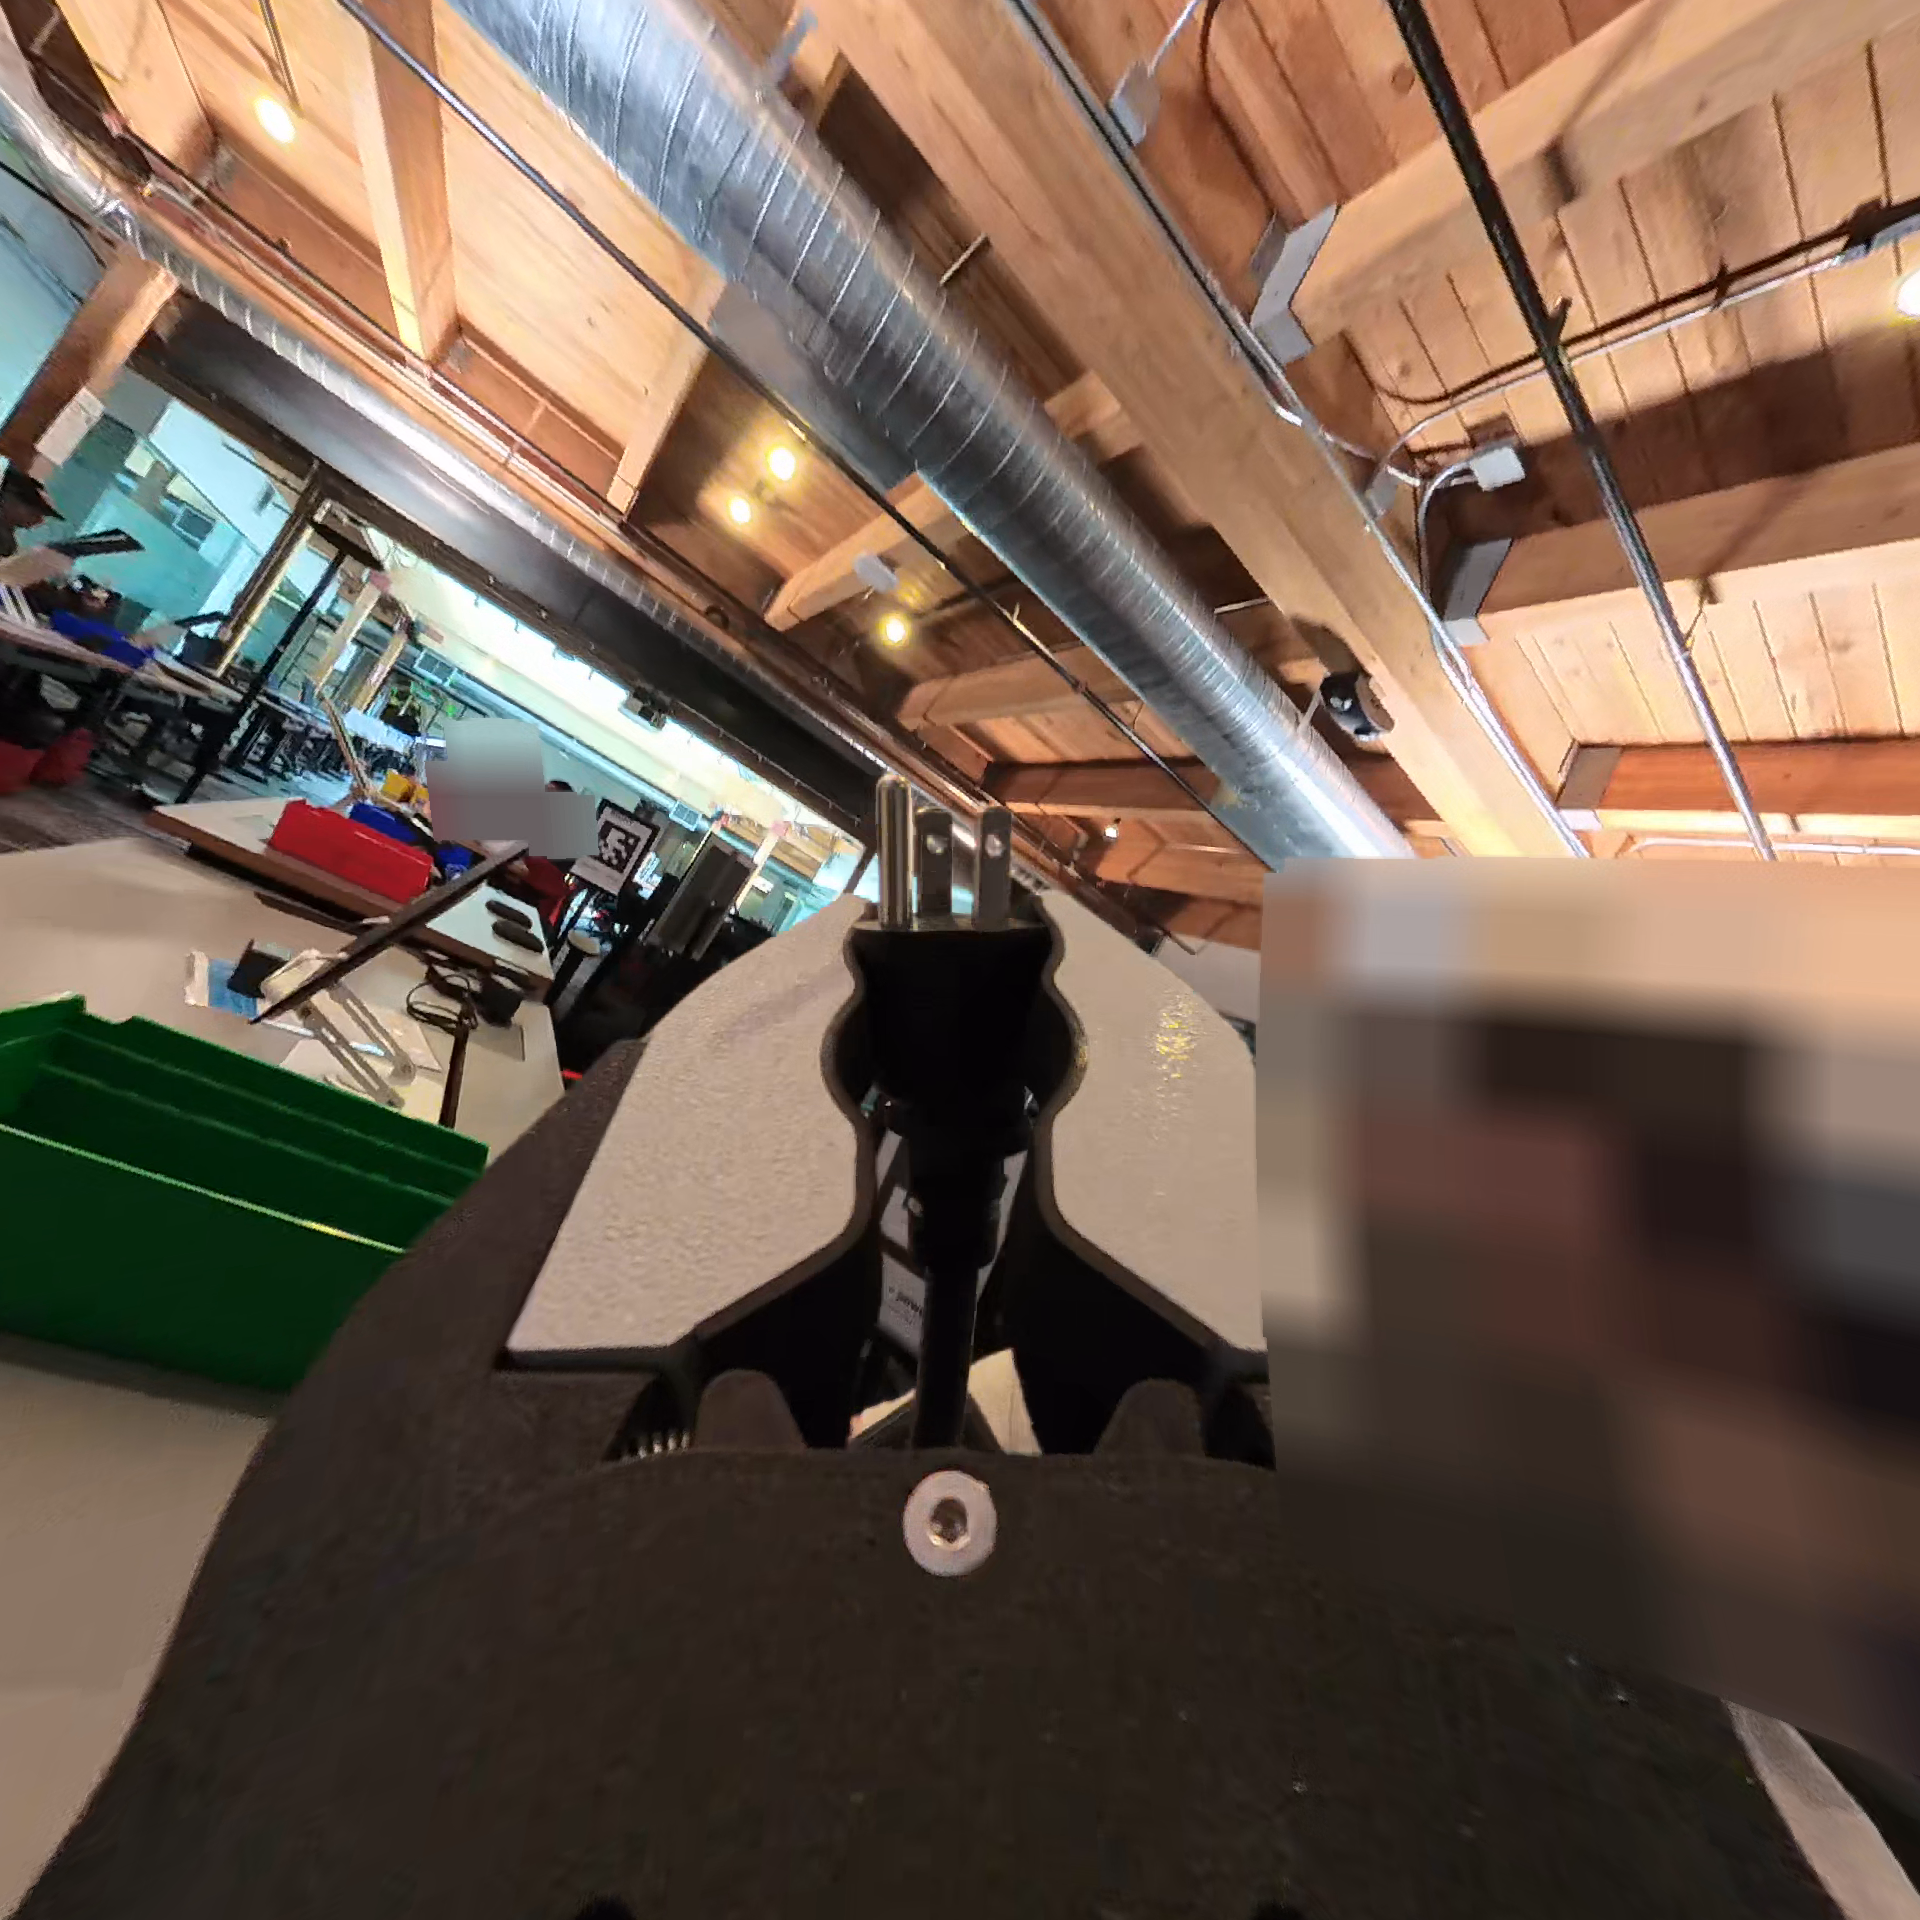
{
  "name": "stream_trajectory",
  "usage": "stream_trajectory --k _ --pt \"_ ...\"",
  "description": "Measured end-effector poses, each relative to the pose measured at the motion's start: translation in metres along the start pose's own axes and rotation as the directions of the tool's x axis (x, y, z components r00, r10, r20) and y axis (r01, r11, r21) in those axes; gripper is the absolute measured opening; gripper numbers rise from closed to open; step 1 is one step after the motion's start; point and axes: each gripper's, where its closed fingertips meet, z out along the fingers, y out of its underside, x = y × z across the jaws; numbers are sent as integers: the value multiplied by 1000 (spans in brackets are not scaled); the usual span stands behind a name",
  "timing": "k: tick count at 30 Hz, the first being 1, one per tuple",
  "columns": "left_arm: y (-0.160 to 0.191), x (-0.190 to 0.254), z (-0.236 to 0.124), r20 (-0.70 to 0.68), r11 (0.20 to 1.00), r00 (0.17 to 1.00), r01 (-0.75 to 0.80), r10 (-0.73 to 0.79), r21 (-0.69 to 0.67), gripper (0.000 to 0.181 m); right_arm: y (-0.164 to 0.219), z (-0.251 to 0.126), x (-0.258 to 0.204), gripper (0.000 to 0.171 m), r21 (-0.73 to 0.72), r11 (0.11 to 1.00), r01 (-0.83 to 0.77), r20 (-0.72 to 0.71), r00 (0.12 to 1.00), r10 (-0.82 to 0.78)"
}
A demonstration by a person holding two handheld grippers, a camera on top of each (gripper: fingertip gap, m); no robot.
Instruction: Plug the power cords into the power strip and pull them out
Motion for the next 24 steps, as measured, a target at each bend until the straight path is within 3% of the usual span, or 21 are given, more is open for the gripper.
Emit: stream_trajectory --k 3,7,14,19,24 --pt "-8 0 -4 28 998 999 -24 22 59 24 0 1 2 48 -17 996 -87 -12 996 87" --pt "-14 -4 -11 124 994 990 -72 61 83 25 3 0 0 47 -30 997 -76 -32 997 75" --pt "28 -3 10 270 943 918 -225 290 -246 25 28 -7 -29 44 -8 989 147 51 988 -146" --pt "57 5 18 268 828 838 -323 475 -457 25 19 -12 -50 45 67 996 53 184 981 -65" --pt "81 20 27 182 731 806 -384 563 -564 25 10 -13 -70 42 79 996 -52 288 957 27"
